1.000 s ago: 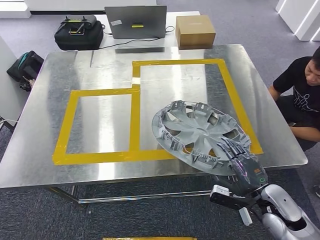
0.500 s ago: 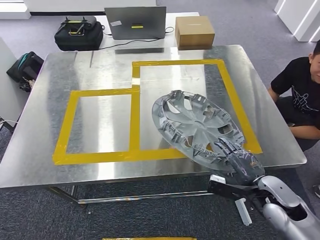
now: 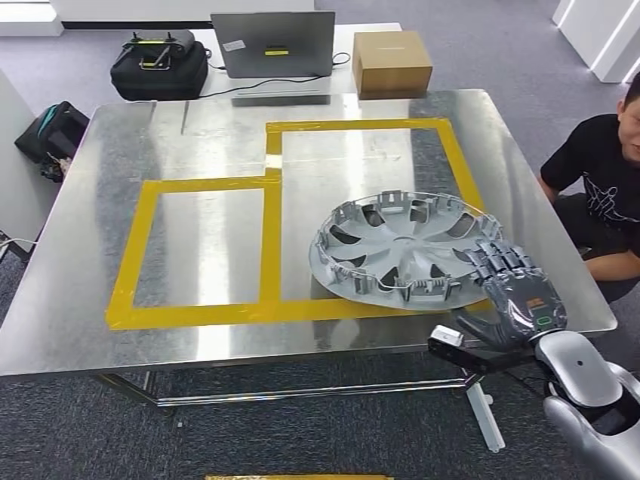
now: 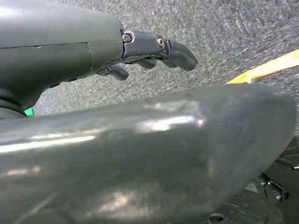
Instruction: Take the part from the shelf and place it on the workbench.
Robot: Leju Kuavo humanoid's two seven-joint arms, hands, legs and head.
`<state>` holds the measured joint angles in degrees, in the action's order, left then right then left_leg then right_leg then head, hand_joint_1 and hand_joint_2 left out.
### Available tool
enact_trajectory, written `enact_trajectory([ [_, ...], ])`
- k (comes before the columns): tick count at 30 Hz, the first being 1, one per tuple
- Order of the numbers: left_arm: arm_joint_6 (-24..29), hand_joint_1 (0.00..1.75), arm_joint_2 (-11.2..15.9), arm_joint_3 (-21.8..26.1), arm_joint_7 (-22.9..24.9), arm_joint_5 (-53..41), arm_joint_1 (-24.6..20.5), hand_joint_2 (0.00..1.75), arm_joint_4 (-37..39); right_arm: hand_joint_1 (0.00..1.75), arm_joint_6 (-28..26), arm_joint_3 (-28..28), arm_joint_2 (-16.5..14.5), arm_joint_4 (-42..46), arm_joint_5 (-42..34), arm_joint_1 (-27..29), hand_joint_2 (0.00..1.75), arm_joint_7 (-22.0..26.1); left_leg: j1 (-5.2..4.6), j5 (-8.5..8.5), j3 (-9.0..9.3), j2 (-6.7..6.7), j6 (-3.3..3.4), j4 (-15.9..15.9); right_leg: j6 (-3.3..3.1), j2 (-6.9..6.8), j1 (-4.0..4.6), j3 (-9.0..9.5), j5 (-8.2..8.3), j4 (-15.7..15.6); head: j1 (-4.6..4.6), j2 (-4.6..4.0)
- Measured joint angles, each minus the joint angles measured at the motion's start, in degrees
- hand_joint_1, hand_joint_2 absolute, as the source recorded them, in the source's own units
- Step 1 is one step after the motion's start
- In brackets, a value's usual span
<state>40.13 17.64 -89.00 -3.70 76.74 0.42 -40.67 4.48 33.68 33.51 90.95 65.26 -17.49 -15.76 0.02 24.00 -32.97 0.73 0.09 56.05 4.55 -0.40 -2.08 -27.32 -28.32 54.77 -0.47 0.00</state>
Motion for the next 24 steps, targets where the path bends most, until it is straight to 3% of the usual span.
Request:
enact_trajectory([
  [11,0.0,0.00,0.3,0.0,0.0,1.7,0.6,0.00,-0.8,0.00,4.4,-14.4,1.7,0.0,-3.5,7.2,0.00,0.5,0.01,0.01,0.00,-0.01,-0.01,0.0,-0.01,0.04,0.01,-0.06,-0.02,0.0,0.00,0.00],
  [24,0.0,0.00,0.6,0.0,0.0,2.1,0.6,0.00,-1.6,0.00,6.1,-18.0,2.2,-0.3,-5.4,6.9,0.00,-0.1,0.01,0.03,0.00,-0.01,0.00,0.0,0.02,0.02,0.01,-0.01,-0.04,0.0,-0.01,-0.01],
])
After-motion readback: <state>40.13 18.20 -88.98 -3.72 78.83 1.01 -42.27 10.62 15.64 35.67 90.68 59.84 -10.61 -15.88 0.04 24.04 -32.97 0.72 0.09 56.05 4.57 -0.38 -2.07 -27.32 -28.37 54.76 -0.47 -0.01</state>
